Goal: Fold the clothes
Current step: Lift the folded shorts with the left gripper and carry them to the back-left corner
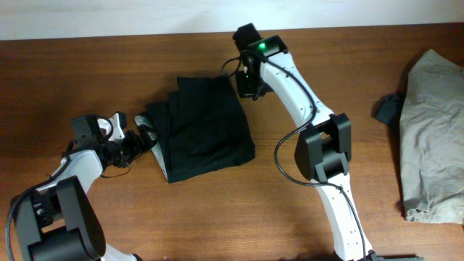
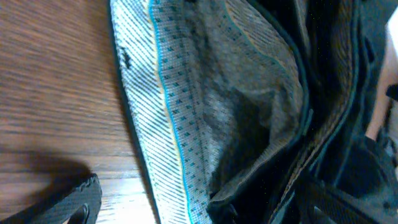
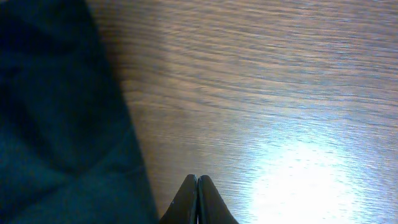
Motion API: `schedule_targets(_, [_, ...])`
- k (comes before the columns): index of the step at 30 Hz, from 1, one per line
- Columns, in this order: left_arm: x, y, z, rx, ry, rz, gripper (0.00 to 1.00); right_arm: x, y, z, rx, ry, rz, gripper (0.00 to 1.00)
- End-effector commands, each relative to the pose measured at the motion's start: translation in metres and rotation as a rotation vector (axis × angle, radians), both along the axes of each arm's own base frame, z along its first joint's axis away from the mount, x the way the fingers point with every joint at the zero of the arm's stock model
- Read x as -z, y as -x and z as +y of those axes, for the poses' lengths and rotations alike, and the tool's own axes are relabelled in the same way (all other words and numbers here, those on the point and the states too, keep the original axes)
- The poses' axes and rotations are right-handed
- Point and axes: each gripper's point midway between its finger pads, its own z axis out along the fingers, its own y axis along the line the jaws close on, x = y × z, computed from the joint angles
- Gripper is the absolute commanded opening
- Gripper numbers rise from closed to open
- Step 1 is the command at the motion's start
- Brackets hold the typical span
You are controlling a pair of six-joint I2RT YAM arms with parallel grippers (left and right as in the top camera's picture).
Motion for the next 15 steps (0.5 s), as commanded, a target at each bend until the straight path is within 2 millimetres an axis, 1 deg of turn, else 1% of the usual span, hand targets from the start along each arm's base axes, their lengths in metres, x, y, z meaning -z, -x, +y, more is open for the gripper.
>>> schedule_targets(1, [0.004,0.008,-0.015,0.053,0.071,-0.007,0.99,0.02,0.006,0.004,0.01,-0.023,0.055,0.04])
schedule_targets(4, [0.011,0.005,-0.022,0.073,0.108,-0.018,0.99,0.033,0.008,0.005,0.009,-0.02,0.083,0.04])
schedule_targets(8, [0.017,-0.001,-0.038,0.131,0.182,-0.058,0.99,0.044,0.014,0.013,0.0,-0.066,0.124,0.04])
schedule_targets(11, [0.019,-0.005,-0.05,0.17,0.199,-0.088,0.99,0.058,0.023,0.028,-0.017,-0.126,0.183,0.04])
schedule_targets(14, [0.024,-0.005,-0.054,0.18,0.184,-0.077,0.99,0.068,0.03,0.037,-0.031,-0.145,0.212,0.04])
schedule_targets(15, [0.026,-0.005,-0.055,0.183,0.178,-0.076,0.99,0.071,0.033,0.044,-0.043,-0.156,0.223,0.04])
